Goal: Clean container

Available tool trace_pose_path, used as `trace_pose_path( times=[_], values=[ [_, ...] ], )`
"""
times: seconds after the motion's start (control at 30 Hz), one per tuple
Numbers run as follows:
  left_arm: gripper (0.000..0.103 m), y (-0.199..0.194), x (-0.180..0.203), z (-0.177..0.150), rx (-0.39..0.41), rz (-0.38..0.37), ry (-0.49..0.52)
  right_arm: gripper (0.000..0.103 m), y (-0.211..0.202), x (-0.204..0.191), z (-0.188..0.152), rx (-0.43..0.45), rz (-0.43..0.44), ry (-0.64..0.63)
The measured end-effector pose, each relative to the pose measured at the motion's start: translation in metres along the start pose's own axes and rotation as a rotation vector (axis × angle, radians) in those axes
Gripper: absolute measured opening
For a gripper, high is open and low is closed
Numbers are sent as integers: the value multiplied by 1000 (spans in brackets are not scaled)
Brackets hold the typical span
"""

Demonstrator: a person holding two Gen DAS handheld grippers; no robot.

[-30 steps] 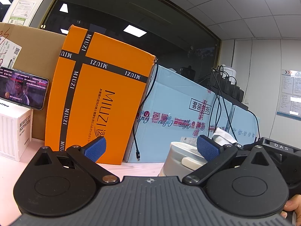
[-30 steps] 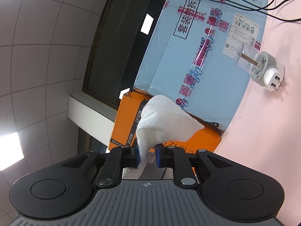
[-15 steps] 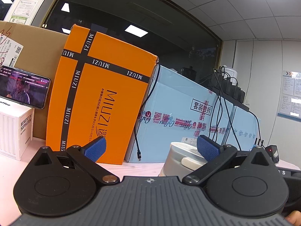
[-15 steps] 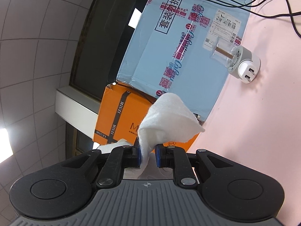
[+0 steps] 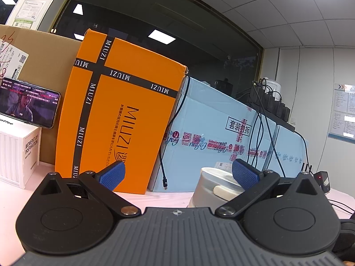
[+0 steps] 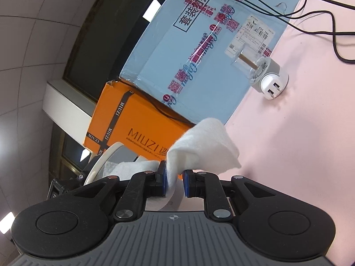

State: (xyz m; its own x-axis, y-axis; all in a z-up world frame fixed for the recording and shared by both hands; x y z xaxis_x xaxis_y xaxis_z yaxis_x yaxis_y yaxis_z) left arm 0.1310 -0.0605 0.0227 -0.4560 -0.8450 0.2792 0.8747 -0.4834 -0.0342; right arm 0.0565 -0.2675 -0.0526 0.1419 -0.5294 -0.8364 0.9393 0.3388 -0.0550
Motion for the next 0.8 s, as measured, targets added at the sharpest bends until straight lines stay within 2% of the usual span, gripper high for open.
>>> trace_pose_path(
  times=[0.27,0.43,0.53,0.67,0.8],
  values=[
    [103,1,1,0,-1,-3,1,15,-2,5,-5,-26,-41,-5],
    [103,1,0,0,-1,-1,0,15,-2,4,-13,-86,-120,-112],
    [103,1,1,0,0,-2,4,15,-5,-1,-19,-145,-143,-193],
    [103,0,1,0,8,-1,9,15,-19,-14,-26,-220,-120,-335],
    [103,-1,-2,0,19,-12,-11,15,-33,-35,-42,-348,-44,-529]
  ],
)
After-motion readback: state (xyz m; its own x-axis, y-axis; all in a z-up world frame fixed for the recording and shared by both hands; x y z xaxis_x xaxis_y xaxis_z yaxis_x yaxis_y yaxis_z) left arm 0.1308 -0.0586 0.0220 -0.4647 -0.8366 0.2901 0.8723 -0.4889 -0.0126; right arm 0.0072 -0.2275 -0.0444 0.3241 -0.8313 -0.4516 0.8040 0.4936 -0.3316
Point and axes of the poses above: each gripper's, at about its wrist camera, not at the fingertips, and y roughly the way its jaws point, x to its right, z to its top, the point moved 8 cm from there along y, roughly the way its jaws point, and after that the axes turned 1 degree about x, right-handed, at the moved point
